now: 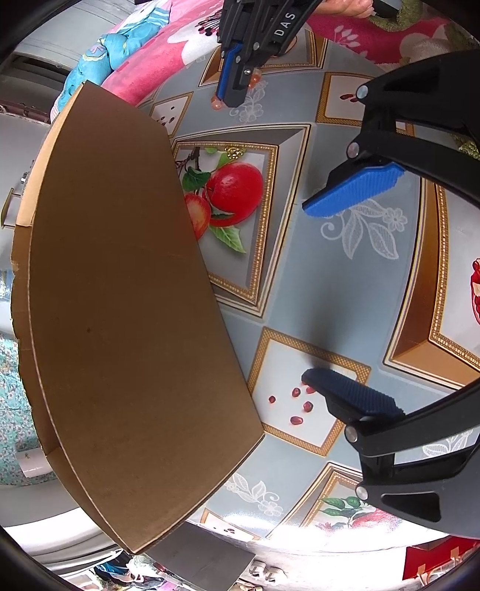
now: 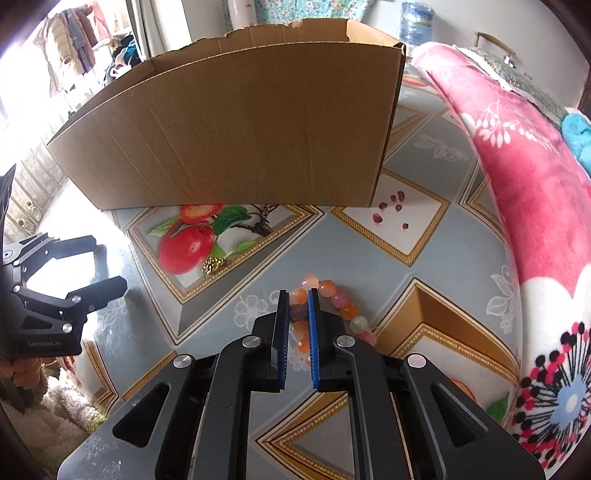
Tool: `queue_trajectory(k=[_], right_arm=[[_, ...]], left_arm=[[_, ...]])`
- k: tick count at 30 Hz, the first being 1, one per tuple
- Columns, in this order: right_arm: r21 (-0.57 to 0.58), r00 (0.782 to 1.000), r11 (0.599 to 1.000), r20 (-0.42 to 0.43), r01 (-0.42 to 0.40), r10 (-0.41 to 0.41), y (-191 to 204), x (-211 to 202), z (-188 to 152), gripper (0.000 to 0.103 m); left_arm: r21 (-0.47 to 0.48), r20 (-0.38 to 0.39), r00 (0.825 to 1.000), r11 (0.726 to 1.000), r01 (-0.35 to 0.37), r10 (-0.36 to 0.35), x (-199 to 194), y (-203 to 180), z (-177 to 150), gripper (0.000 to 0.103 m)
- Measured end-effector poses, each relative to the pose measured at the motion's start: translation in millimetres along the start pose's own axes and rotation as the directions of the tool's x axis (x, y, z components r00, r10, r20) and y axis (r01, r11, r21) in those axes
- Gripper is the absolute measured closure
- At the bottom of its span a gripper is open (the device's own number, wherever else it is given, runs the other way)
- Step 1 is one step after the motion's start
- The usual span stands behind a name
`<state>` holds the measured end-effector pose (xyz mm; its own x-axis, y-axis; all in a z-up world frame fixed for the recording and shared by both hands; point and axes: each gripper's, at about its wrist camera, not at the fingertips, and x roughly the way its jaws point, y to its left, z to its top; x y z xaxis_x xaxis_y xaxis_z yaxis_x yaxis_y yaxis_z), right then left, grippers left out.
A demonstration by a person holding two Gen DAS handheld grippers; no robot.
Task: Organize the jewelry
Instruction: 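Move the right tool to the orange-and-pink bead bracelet, opening wide, then lower the open right tool around the bead bracelet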
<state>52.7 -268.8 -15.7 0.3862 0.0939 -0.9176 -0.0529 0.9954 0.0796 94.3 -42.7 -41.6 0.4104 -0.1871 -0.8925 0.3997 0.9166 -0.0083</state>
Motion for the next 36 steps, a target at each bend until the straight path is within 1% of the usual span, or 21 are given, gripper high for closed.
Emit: queue_trajectory(k=[4,8,11,12,13,15,16,17,18,20,22,24,26,33,34,36], right_arm=[[0.029,0.999,0.999,0.008,-0.033,0.033,-2,-2,2,0.093],[0.028,0.999,0.999,0.016,-0.029,0.029,-4,-5,-2,0.078],[0.033,0.999,0.999,0.009,-0.034,0.034,-4,-3,-6,0.073],[0.032,0.999,0.999,0.020,-0.036,0.036,-4,-2,-7,0.071],[0.031,0.999,0.999,0.023,-0.039,0.038,-4,-2,-7,0.067],[0.037,0.999,0.998,0.024,-0.041,0.040,-2,-1,-5,0.054],[0.043,0.999,0.998,0.026,-0.043,0.042,-2,0,-5,0.043],[0.053,0.999,0.998,0.027,-0.046,0.045,-2,1,-4,0.035],[0.063,0.998,0.997,0.029,-0.053,0.051,-3,2,-4,0.033],[0.075,0.997,0.995,0.036,-0.073,0.070,-2,2,-5,0.022],[0.077,0.996,0.993,0.042,-0.086,0.083,-1,3,-6,0.017],[0.076,0.995,0.993,0.047,-0.089,0.086,0,3,-8,0.015],[0.068,0.996,0.995,0.039,-0.077,0.074,2,3,-9,0.008],[0.006,1.000,1.000,0.014,-0.026,0.026,17,0,-18,0.008],[-0.011,1.000,1.000,0.012,-0.005,0.005,20,1,-18,0.008],[-0.059,0.998,0.996,-0.003,0.064,-0.064,29,5,-19,0.008]], left_arm=[[0.006,-0.001,1.000,1.000,-0.018,0.018,3,-2,-2,0.012],[0.002,-0.003,1.000,1.000,-0.027,0.027,5,-4,-4,0.007],[-0.006,-0.003,0.999,0.999,-0.032,0.032,7,-7,-5,0.006],[-0.007,0.000,0.999,0.999,-0.033,0.033,7,-8,-6,0.006],[-0.008,0.002,0.999,0.999,-0.033,0.033,8,-7,-6,0.006],[-0.009,0.009,0.999,0.999,-0.033,0.033,8,-7,-8,0.006],[-0.008,0.013,0.999,0.999,-0.034,0.034,8,-7,-9,0.006],[-0.008,0.015,0.999,0.999,-0.034,0.034,8,-8,-10,0.006],[-0.007,0.016,0.999,0.999,-0.034,0.034,8,-7,-10,0.006],[-0.005,0.013,0.999,0.999,-0.033,0.033,8,-7,-10,0.005],[-0.005,0.008,0.999,0.999,-0.033,0.033,8,-7,-11,0.005],[-0.005,0.004,0.999,0.999,-0.033,0.033,8,-8,-10,0.005],[-0.005,0.007,0.999,0.999,-0.033,0.033,9,-8,-9,0.005],[-0.006,0.005,0.999,0.999,-0.033,0.033,9,-8,-8,0.005],[-0.005,0.005,0.999,0.999,-0.033,0.033,9,-8,-9,0.005],[-0.005,0.005,0.999,0.999,-0.032,0.032,9,-7,-8,0.005]])
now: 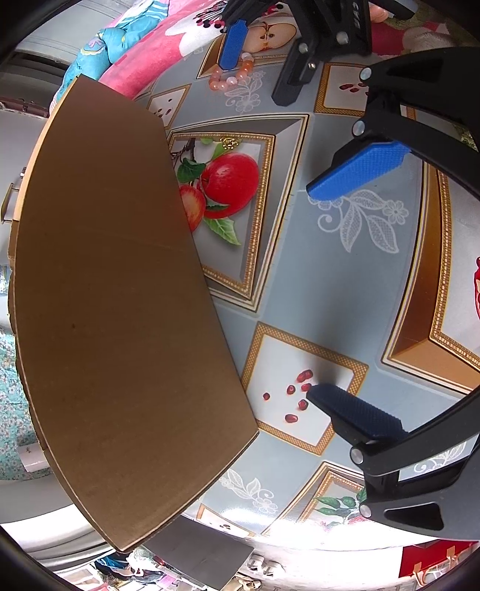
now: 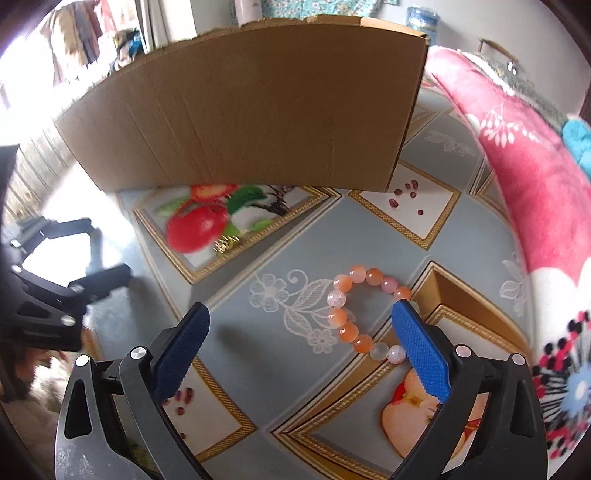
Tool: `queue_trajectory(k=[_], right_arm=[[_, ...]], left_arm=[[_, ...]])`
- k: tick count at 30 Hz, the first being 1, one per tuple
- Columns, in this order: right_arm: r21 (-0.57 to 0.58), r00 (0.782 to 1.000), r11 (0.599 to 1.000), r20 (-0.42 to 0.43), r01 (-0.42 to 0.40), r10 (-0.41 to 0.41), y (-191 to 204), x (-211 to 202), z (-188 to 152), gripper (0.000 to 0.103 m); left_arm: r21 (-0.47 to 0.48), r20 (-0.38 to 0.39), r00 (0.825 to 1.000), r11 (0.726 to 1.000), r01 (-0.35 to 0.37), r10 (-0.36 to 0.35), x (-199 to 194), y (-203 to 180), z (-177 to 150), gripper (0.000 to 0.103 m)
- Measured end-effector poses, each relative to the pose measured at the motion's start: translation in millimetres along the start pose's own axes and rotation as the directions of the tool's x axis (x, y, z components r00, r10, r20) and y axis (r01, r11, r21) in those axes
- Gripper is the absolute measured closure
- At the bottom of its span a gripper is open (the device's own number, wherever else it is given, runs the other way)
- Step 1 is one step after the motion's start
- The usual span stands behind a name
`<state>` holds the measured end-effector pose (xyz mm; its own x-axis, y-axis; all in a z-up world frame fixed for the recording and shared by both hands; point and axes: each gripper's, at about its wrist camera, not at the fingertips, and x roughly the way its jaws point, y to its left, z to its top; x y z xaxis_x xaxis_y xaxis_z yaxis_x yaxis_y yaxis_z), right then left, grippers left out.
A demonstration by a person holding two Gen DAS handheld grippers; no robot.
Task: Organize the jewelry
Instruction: 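Lower the open right tool around the bead bracelet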
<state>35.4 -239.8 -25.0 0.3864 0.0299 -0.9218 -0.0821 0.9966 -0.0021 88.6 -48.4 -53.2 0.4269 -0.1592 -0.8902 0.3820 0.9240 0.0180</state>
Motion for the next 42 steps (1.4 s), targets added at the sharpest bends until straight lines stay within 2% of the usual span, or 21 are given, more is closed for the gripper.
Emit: queue_trajectory(k=[13,36,39,42], right_arm=[[0.000,1.000,1.000,0.028,-0.008,0.008,-4,1,1,0.008],[-0.003,0.999,1.000,0.047,-0.017,0.017,-4,-5,-8,0.008],[0.031,0.992,0.997,0.103,-0.076,0.072,-14,-21,-7,0.008],[0.047,0.979,0.994,0.183,-0.098,0.088,-25,-42,-11,0.010]], left_arm=[[-0.002,-0.021,1.000,1.000,0.000,0.000,1,1,2,0.005],[-0.015,0.027,1.000,1.000,-0.013,0.013,-2,0,-3,0.004],[-0.014,0.027,1.000,1.000,-0.013,0.013,-2,0,-2,0.004],[-0.014,0.026,1.000,1.000,-0.013,0.013,-2,1,-2,0.004]])
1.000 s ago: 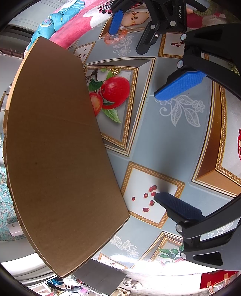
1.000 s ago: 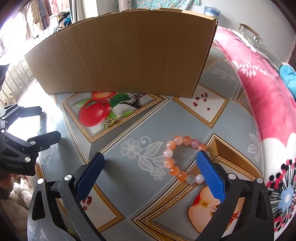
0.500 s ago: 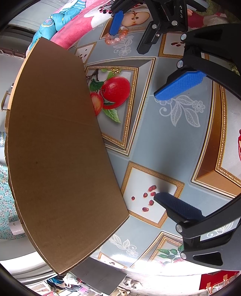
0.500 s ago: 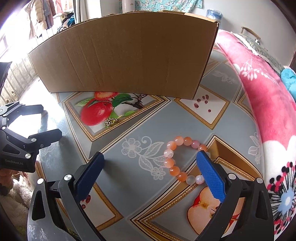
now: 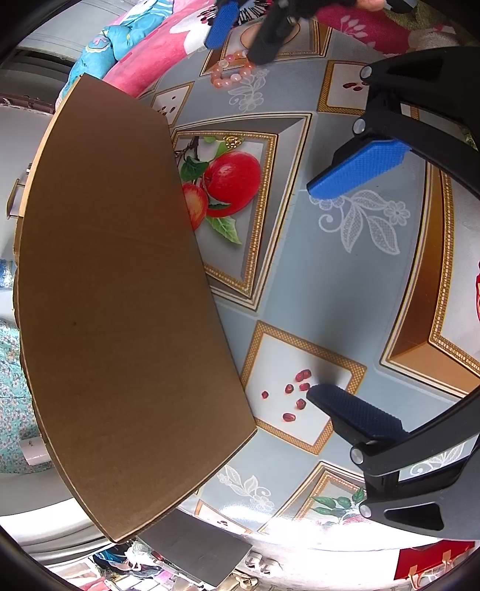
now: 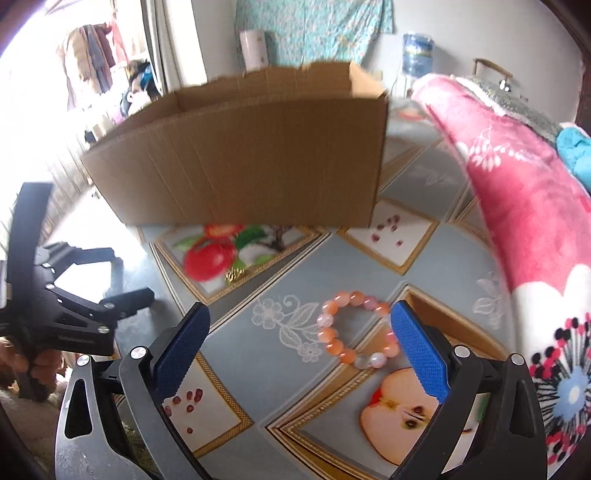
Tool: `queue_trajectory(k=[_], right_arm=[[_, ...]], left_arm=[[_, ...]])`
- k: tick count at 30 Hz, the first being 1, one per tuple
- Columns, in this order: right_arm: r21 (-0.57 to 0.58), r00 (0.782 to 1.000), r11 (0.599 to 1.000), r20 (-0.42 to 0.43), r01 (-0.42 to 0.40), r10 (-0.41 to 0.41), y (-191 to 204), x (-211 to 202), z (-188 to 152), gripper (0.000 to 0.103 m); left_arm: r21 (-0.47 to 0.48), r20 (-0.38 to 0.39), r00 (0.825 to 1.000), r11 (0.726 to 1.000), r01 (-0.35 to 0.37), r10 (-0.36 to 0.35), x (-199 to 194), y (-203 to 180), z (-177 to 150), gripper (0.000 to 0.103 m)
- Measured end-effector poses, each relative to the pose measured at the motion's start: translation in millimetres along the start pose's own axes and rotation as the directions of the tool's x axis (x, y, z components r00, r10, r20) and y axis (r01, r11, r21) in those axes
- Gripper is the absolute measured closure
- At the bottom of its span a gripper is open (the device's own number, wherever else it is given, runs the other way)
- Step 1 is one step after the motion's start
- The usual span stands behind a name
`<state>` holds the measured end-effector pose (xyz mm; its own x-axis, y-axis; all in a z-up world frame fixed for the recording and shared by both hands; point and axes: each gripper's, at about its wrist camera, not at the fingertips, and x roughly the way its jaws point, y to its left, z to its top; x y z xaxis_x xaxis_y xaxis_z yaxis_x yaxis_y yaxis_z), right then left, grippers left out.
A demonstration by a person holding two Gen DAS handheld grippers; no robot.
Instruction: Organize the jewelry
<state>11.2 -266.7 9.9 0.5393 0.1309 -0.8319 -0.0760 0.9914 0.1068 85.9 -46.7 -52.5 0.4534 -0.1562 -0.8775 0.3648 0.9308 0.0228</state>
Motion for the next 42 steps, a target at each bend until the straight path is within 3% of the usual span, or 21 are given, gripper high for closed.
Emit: queue_trajectory(k=[2,7,12,17,21,23,31,35,42], right_arm=[[0.016,0.999,0.999,0.019,-0.038,0.038,-5,-9,-2,0.021],[0.034,0.994,0.993,-0.017,-0.110,0.110,-9,-7,-4,0.035],[0.029,0.997,0.998,-0.047,-0.064,0.065,-8,5,-1,0.049],[0.045,0.993,0.999,-0.119,-0.019,0.024,-12,23,0,0.075],[0.009,0.992,1.000,-0.128,0.008,-0.007,-8,27,-1,0.082],[-0.015,0.992,0.999,-0.125,0.034,-0.036,-5,28,-1,0.092],[0.007,0.993,1.000,-0.118,0.021,-0.020,-11,19,-1,0.091],[-0.004,0.992,1.000,-0.122,0.016,-0.016,-9,17,-4,0.083],[-0.059,0.992,0.998,-0.121,0.035,-0.042,-4,28,-1,0.083]], left_arm=[[0.002,0.011,1.000,1.000,0.001,-0.001,-1,0,-2,0.004],[0.004,0.025,1.000,1.000,0.004,-0.004,-4,0,-5,0.004],[0.018,0.035,0.999,1.000,0.013,-0.013,-3,1,-6,0.004],[0.019,0.057,0.998,1.000,0.023,-0.024,-5,2,-6,0.006],[0.051,0.125,0.990,0.997,0.052,-0.058,-17,-3,-6,0.009],[0.090,0.161,0.984,0.994,0.068,-0.082,-24,-10,-5,0.012],[0.233,0.167,0.970,0.963,0.135,-0.177,-29,-48,1,0.030],[0.259,0.156,0.966,0.952,0.160,-0.205,-27,-57,6,0.034],[0.256,0.144,0.961,0.947,0.197,-0.238,-21,-67,12,0.049]])
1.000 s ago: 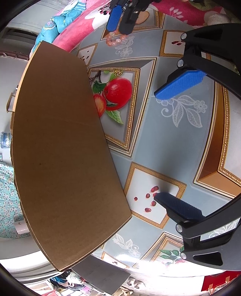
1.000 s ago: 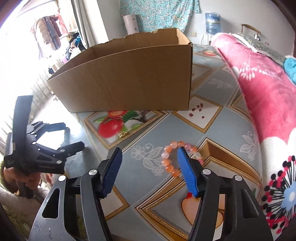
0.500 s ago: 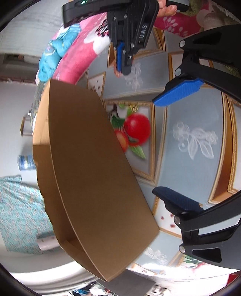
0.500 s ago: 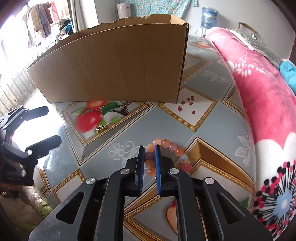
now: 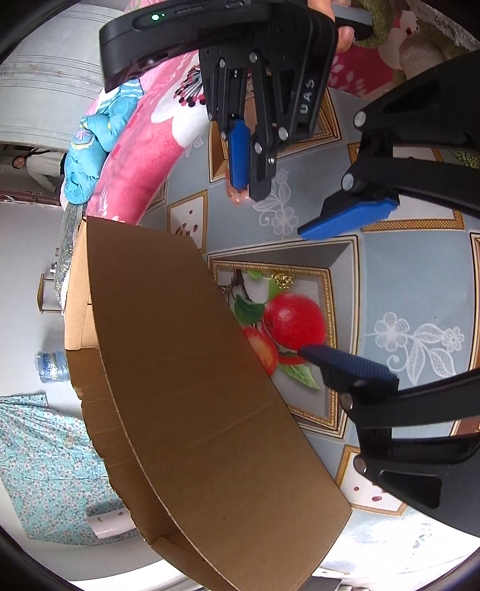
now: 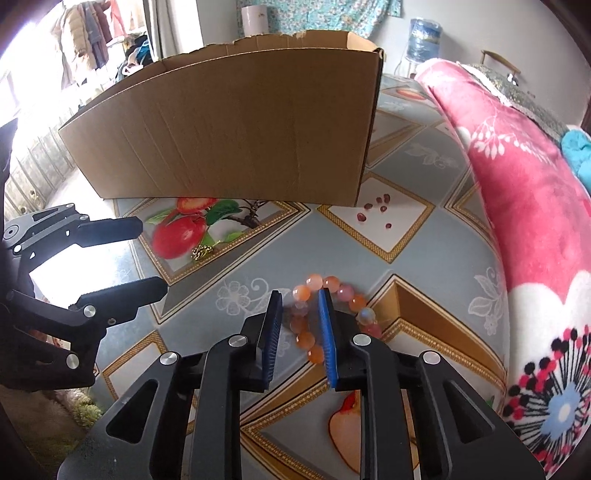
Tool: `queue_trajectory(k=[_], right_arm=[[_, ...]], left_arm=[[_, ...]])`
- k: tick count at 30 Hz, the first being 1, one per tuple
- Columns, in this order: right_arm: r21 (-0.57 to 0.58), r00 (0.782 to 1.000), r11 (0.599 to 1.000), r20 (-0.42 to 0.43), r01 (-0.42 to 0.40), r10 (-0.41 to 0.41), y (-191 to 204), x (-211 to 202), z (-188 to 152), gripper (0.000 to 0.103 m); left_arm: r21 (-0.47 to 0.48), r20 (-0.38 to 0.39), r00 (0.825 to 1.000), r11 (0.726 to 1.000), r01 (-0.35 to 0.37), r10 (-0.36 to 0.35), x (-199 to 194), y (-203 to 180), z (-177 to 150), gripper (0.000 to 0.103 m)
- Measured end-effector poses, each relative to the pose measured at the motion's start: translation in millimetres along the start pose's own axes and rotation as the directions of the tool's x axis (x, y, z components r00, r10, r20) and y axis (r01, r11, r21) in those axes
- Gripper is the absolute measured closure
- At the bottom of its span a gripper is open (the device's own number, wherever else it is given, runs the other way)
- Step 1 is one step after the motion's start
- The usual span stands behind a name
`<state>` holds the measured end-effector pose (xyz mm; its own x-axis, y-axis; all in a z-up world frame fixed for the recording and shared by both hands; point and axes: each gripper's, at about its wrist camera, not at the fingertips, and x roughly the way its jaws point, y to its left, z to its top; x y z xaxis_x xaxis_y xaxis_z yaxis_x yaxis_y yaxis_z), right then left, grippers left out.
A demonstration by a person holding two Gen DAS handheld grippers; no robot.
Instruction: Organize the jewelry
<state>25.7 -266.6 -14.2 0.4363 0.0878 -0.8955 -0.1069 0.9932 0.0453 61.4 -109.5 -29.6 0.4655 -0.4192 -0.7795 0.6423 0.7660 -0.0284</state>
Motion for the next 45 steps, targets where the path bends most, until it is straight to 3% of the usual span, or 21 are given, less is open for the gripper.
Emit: queue_trajectory(k=[3,8,13,16,21,25,36,45], right_arm=[[-0.021,1.000,1.000,0.001,0.008,-0.008,3,0,1,0.095],[-0.001,1.000,1.000,0.003,-0.011,0.011,2,-2,-3,0.095],[0.024,1.000,0.999,0.012,-0.027,0.027,-6,-2,-3,0.095],[0.025,1.000,0.999,0.016,-0.027,0.027,-8,0,-2,0.095],[0.033,0.999,0.999,0.021,-0.034,0.034,-10,0,-3,0.095],[0.041,0.999,0.998,0.026,-0.038,0.037,-11,-2,-7,0.095],[0.076,0.997,0.995,0.045,-0.062,0.059,-19,-8,-10,0.096],[0.150,0.987,0.979,0.094,-0.141,0.127,-35,-29,-8,0.096]], left_arm=[[0.012,0.003,1.000,1.000,0.014,-0.014,3,-1,4,0.054],[0.040,0.001,1.000,0.999,0.031,-0.031,13,-5,13,0.061],[0.032,-0.025,0.999,0.999,0.031,-0.031,27,-2,19,0.082],[0.035,-0.038,0.999,0.999,0.018,-0.016,32,-2,19,0.088],[0.071,-0.035,0.999,0.997,-0.010,0.012,33,-7,18,0.089],[0.092,-0.031,0.999,0.996,-0.018,0.021,33,-10,19,0.100],[0.005,0.026,0.999,1.000,-0.022,0.022,5,5,18,0.102],[-0.099,-0.018,0.999,0.994,-0.053,0.051,-10,32,9,0.102]])
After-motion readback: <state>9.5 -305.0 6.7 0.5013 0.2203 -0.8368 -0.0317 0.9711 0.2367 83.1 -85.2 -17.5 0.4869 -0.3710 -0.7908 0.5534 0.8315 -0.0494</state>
